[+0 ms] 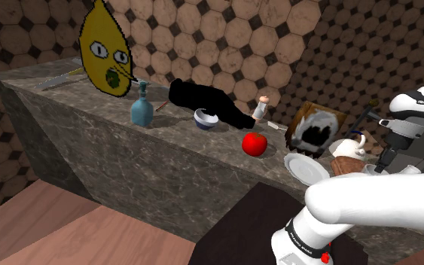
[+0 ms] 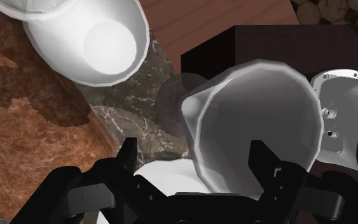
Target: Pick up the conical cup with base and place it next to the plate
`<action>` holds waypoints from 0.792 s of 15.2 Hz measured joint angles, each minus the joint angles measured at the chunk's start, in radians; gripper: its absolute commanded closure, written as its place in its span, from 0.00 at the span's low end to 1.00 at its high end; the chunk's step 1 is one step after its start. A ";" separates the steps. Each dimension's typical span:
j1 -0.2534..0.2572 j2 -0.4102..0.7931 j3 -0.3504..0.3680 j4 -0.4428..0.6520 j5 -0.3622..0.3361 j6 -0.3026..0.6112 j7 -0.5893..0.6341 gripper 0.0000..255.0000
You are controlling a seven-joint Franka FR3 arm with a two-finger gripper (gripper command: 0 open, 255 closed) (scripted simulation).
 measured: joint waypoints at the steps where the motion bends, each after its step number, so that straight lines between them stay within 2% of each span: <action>1: 0.000 0.000 0.000 0.000 0.000 0.000 0.000 0.00; 6: 0.017 0.016 0.050 0.098 0.048 -0.090 -0.015 0.00; 12: 0.016 0.015 0.059 0.110 0.052 -0.105 -0.018 0.00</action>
